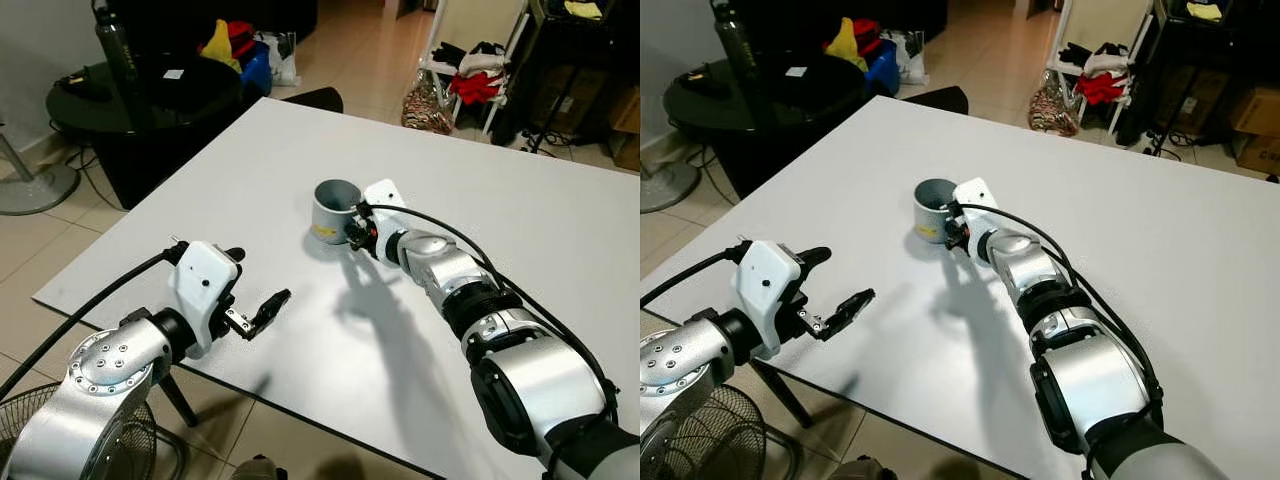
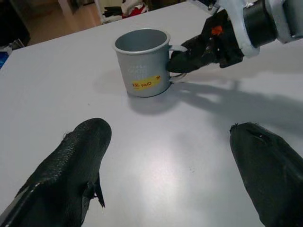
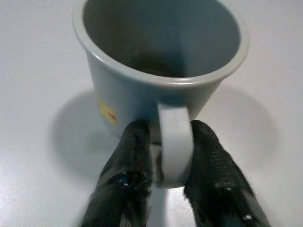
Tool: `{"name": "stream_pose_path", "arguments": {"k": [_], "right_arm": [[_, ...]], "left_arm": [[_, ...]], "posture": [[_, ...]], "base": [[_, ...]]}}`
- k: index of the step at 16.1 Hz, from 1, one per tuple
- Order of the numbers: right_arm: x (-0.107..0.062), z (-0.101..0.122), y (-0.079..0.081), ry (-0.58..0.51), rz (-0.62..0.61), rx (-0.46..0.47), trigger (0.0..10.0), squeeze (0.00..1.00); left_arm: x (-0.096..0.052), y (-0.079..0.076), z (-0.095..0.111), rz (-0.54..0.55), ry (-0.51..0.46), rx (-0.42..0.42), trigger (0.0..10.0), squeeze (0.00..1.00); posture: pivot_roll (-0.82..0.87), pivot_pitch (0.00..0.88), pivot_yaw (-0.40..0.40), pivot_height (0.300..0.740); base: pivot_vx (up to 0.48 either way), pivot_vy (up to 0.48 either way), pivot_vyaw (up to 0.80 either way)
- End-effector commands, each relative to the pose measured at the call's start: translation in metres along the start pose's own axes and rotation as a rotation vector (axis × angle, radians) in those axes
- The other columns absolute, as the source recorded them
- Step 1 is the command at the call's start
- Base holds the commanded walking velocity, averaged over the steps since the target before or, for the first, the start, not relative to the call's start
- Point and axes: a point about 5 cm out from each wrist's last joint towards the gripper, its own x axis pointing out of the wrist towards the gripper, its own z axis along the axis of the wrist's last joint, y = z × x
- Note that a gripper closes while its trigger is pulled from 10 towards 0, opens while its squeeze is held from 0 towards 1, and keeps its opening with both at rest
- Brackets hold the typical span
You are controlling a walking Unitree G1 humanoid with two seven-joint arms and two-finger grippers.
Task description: Setting the table
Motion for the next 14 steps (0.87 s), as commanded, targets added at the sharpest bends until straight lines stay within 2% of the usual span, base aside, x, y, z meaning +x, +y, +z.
{"name": "stream_pose_path", "arguments": {"k": [1, 6, 8, 10, 11, 13, 14], "right_arm": [[0.000, 0.002, -0.002, -0.010, -0.001, -0.002, 10.0, 1.00], [-0.006, -0.001, -0.012, -0.048, 0.002, -0.020, 10.0, 1.00], [-0.018, 0.010, -0.023, -0.128, 0.030, -0.023, 10.0, 1.00], [-0.030, 0.012, -0.026, -0.172, 0.065, -0.044, 10.0, 1.00], [-0.054, 0.007, -0.020, -0.196, 0.124, -0.066, 10.0, 1.00], [-0.069, 0.000, -0.013, -0.200, 0.145, -0.097, 10.0, 1.00], [-0.092, -0.009, -0.001, -0.229, 0.145, -0.073, 10.0, 1.00]], "left_arm": [[0.001, -0.002, 0.002, -0.008, -0.001, 0.006, 10.0, 0.00], [0.009, -0.003, 0.007, -0.023, -0.040, 0.001, 10.0, 0.00], [0.010, -0.002, 0.012, -0.022, -0.086, -0.030, 10.0, 0.00], [0.009, -0.003, 0.014, -0.021, -0.109, -0.047, 10.0, 0.00], [0.008, -0.004, 0.012, 0.003, -0.115, -0.076, 10.0, 0.00], [0.008, -0.002, 0.010, 0.065, -0.133, -0.110, 10.0, 0.00], [0.009, 0.001, 0.011, 0.158, -0.165, -0.110, 10.0, 0.00]], "posture": [[0.21, 0.000, -0.004, 0.740], [0.18, 0.000, 0.018, 0.740], [0.16, 0.000, 0.028, 0.740], [0.15, 0.000, 0.037, 0.740], [0.13, 0.000, 0.050, 0.740], [0.12, 0.000, 0.055, 0.740], [0.13, 0.000, 0.040, 0.740]], "base": [[0.000, 0.000, 0.00], [0.000, 0.000, 0.00], [0.000, 0.000, 0.00], [0.000, 0.000, 0.00], [0.000, 0.000, 0.00], [0.000, 0.000, 0.00], [0.000, 0.000, 0.00]]}}
